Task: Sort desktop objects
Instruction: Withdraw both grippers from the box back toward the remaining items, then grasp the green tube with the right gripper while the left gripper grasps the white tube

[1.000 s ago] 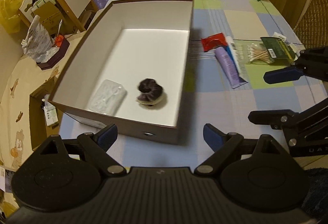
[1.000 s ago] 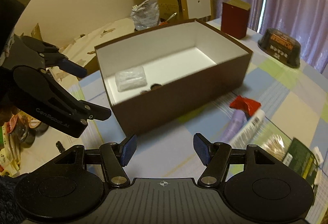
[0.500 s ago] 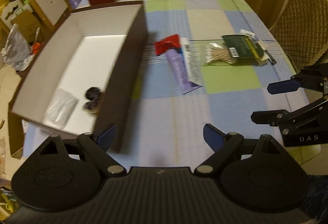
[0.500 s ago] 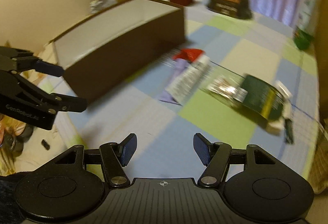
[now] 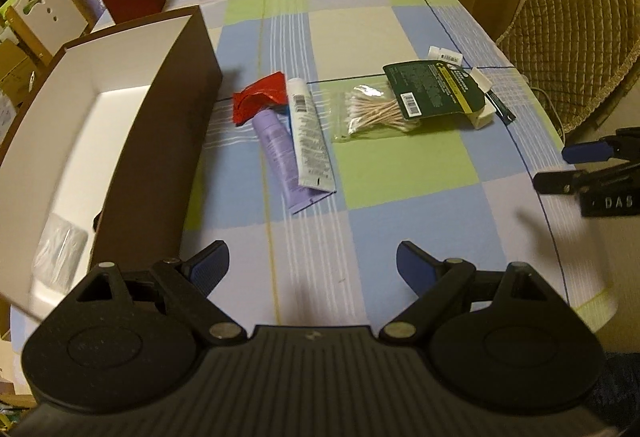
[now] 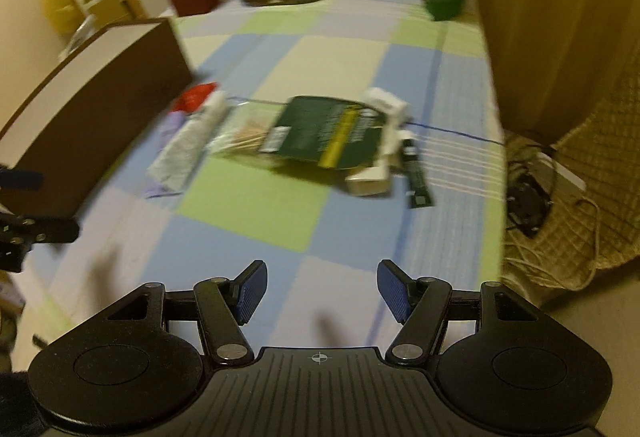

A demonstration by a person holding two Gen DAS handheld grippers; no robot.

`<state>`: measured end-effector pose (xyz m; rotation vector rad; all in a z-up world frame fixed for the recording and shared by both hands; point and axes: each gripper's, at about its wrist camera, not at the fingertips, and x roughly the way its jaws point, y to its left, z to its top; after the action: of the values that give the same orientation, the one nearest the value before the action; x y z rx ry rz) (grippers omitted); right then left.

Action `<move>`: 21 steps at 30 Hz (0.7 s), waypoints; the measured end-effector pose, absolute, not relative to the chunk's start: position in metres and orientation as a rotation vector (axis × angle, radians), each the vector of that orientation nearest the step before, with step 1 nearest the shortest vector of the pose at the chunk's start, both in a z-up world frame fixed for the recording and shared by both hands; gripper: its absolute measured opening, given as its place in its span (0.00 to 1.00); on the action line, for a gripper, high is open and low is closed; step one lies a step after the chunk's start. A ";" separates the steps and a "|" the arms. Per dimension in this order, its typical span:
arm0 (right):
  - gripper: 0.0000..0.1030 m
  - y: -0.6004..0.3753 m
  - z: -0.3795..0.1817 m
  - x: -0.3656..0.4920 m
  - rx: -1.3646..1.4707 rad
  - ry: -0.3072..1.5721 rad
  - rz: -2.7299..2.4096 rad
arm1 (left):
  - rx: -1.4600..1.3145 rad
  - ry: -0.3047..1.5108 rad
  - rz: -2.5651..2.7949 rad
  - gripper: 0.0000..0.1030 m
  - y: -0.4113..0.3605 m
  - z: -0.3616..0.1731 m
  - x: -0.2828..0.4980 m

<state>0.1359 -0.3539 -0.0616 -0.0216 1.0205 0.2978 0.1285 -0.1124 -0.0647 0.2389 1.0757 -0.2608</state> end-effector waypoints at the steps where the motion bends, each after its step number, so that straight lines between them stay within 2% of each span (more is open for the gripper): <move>1: 0.62 -0.359 -0.063 0.140 -0.020 1.015 0.284 | 0.239 1.077 -0.261 0.86 -0.114 -0.066 0.132; 21: 0.61 -0.389 -0.106 0.231 -0.091 0.932 0.276 | 0.230 1.130 -0.227 0.85 -0.121 -0.094 0.183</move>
<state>0.2313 -0.3894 -0.1057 -0.0910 0.9318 0.2757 0.1834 -0.1205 -0.0940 0.2301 1.1295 -0.2270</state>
